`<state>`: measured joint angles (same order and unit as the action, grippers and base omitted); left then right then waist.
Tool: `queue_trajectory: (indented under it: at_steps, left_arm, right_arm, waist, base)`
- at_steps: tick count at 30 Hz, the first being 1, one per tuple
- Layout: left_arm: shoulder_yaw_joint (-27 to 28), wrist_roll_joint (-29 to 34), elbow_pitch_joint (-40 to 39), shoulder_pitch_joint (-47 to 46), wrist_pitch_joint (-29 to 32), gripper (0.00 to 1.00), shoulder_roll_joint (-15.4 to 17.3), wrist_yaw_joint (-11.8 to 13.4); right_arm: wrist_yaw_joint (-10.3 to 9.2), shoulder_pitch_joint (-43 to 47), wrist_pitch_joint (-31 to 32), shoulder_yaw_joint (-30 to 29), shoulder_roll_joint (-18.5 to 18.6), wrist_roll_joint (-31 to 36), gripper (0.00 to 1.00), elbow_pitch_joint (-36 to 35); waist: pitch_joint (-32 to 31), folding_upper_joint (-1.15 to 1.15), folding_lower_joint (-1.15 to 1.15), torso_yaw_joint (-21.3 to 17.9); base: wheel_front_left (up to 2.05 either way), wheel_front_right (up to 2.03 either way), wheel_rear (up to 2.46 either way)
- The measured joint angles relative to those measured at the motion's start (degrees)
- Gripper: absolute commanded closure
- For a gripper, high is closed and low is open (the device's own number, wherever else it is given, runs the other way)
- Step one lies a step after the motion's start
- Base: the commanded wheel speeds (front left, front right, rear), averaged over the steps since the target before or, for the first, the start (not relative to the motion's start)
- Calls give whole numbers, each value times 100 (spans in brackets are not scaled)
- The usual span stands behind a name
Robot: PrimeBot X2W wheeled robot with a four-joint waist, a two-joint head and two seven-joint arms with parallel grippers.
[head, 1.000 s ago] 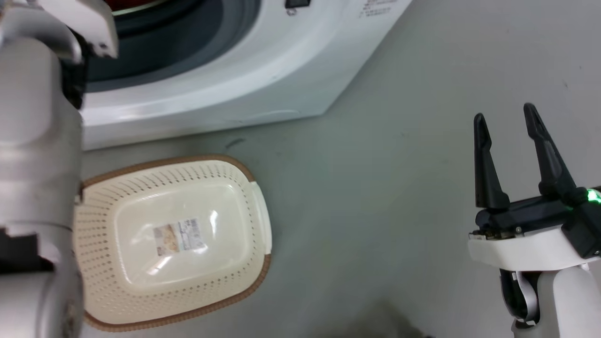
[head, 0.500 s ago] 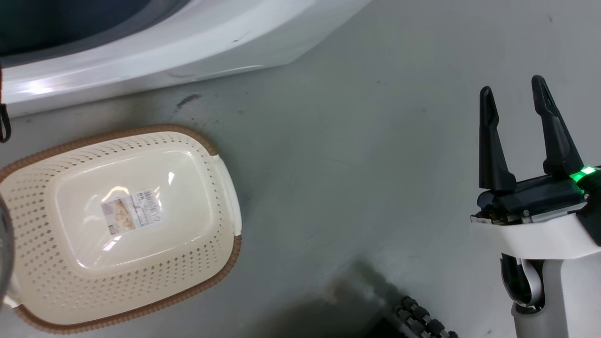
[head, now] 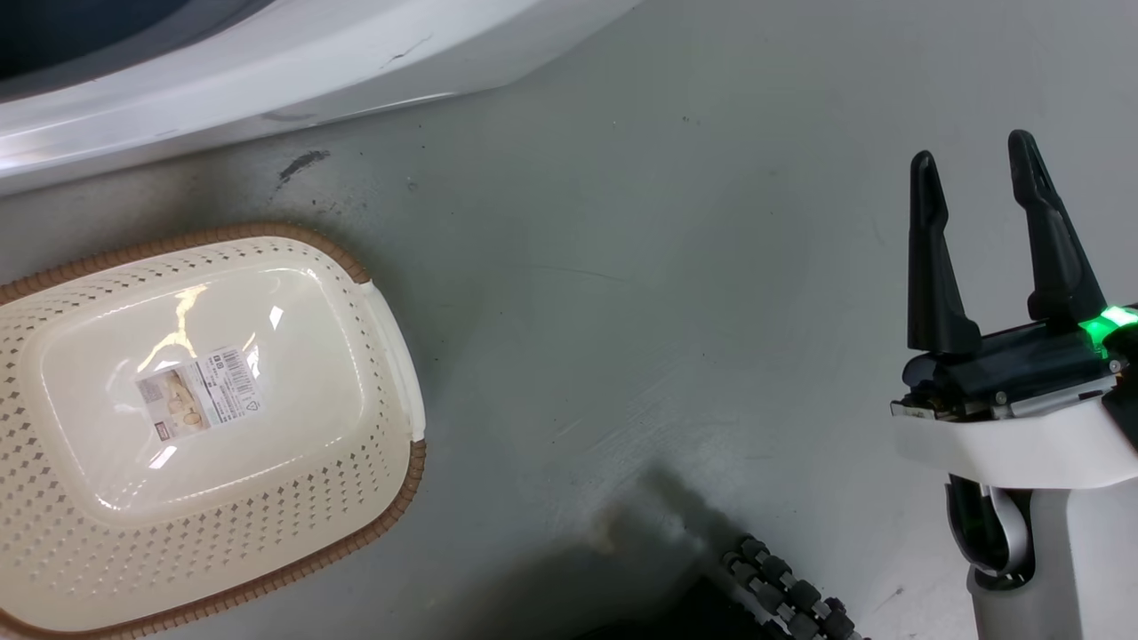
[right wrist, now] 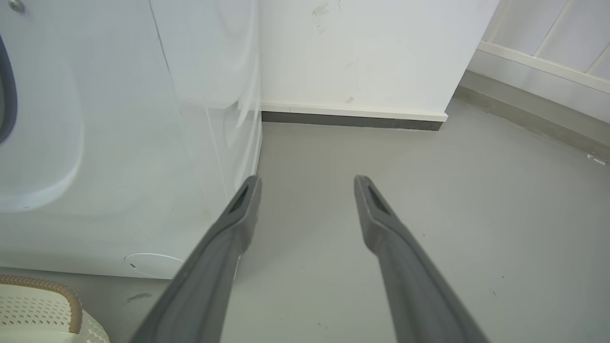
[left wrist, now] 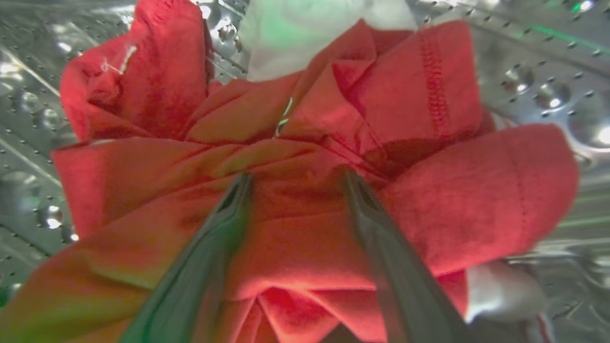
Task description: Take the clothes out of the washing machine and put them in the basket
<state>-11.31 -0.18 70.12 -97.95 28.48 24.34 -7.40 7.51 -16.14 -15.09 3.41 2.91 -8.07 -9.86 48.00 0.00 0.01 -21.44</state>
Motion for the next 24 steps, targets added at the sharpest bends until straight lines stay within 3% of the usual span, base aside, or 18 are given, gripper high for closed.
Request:
queue_trajectory:
  at_steps: [10, 11, 12, 24]
  left_arm:
    - [-144, -144, 86, 102, 63, 0, -43, 49]
    - [-149, -159, 77, 126, 59, 16, -66, 90]
    - [-167, -156, 76, 142, 64, 100, -82, 92]
    - [-277, -253, -319, 454, -383, 100, 11, 100]
  right_arm:
    - [0, -33, 0, -24, 0, -40, 0, -15]
    - [0, -33, 1, -31, 0, -40, 0, -18]
    - [0, -33, 0, -40, 0, -40, 0, -21]
    - [0, -32, 1, -68, 0, -11, 0, 13]
  waist:
    - [10, 0, 0, 18]
    - [5, 0, -1, 27]
    - [2, 0, -1, 35]
    - [-134, 0, -1, 99]
  base:
    - [0, 0, 0]
    - [0, 0, 0]
    - [0, 0, 0]
    - [0, 0, 0]
